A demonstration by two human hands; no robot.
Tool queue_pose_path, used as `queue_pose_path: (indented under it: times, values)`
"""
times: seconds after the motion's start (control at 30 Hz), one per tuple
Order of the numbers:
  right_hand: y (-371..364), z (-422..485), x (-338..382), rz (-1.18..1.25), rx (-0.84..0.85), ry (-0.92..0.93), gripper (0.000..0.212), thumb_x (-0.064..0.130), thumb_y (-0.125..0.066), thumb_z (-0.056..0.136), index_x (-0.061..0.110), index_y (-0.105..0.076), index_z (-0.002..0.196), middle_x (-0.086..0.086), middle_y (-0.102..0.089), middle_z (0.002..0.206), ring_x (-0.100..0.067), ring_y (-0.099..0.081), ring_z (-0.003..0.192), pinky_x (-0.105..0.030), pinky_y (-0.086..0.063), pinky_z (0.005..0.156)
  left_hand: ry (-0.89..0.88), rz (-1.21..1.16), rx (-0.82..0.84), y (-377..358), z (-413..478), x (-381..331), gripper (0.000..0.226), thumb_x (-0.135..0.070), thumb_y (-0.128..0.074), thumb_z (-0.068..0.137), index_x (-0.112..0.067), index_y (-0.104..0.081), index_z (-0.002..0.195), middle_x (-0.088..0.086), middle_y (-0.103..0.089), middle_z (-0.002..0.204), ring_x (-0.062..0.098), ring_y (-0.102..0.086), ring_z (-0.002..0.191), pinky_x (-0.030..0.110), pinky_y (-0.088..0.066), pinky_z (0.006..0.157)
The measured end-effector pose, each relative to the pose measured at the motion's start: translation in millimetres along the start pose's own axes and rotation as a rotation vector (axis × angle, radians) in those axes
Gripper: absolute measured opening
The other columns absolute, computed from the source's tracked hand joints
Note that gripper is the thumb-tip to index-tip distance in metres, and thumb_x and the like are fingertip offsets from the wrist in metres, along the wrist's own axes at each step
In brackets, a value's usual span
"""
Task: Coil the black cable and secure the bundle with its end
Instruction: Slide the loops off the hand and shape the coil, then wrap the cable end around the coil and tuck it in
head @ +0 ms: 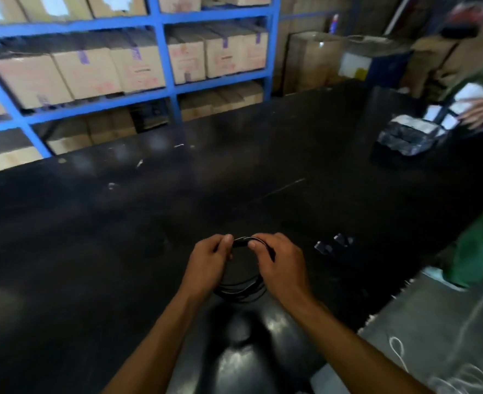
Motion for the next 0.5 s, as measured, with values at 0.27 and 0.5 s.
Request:
queue_pose_path:
  times: [0.27, 0.5]
  values:
    - [42, 27, -66, 0.009, 0.0, -0.154, 0.016, 0.017, -0.066, 0.089, 0.01, -0.076, 0.099, 0.005, -0.067, 0.086, -0.025, -0.068, 0.088, -0.048, -0.055, 0.082, -0.134, 0.011, 0.042, -73, 34, -17, 0.022, -0.02, -0.054, 0.097, -0.026, -0.072, 0.086, -0.006, -0.061, 0.062, -0.003, -0.056, 0.059, 0.017, -0.044, 0.062]
    - [71, 57, -146, 0.094, 0.068, -0.342, 0.025, 0.03, -0.059, 0.094, 0.012, -0.075, 0.102, -0.01, -0.074, 0.101, -0.023, -0.068, 0.096, -0.043, -0.052, 0.091, -0.073, 0.134, 0.036, -138, 74, -11, 0.029, -0.021, -0.054, 0.097, -0.025, -0.064, 0.07, -0.009, -0.059, 0.06, -0.005, -0.051, 0.049, 0.014, -0.036, 0.052]
Point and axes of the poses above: each hand's wrist, its own z-axis towards the middle knuckle, its own y-axis out of the back of the hand, x = y × z, the point moved 7 cm from there along z, towards the middle knuckle
